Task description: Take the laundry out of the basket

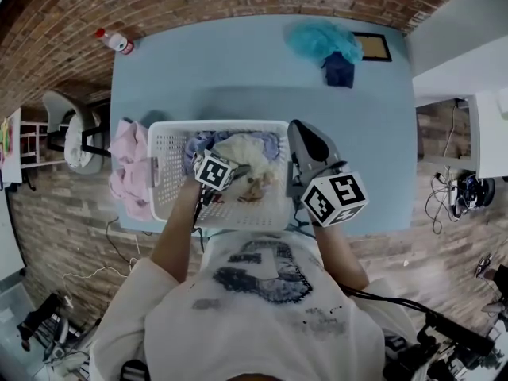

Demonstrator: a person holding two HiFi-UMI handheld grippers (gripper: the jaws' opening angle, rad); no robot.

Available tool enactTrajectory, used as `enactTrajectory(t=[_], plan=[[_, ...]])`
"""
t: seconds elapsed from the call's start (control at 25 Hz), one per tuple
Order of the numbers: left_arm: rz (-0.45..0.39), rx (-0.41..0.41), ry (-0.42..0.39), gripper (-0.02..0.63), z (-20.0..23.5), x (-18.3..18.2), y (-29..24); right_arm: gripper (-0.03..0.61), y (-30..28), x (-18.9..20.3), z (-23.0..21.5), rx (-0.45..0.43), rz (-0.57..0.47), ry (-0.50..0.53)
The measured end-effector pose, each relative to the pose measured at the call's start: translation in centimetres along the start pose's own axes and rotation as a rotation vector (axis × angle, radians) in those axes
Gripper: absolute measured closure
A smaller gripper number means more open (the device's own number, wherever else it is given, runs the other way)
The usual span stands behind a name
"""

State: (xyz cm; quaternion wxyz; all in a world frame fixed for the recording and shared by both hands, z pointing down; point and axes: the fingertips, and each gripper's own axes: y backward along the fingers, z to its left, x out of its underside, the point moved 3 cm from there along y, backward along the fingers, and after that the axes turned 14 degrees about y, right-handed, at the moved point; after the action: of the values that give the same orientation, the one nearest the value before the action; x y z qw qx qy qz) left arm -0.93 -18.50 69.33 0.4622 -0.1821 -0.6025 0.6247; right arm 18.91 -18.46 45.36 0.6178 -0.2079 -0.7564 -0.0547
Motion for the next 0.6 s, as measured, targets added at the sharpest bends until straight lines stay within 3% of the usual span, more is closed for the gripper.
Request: enactTrajectory(t=[0.6], plan=[[0.021,0.015,-0.038,0.029,-0.7,1.7,-2.9,0.580,0.5,0.3,-0.2,-0.001,-0.007,-0.020]])
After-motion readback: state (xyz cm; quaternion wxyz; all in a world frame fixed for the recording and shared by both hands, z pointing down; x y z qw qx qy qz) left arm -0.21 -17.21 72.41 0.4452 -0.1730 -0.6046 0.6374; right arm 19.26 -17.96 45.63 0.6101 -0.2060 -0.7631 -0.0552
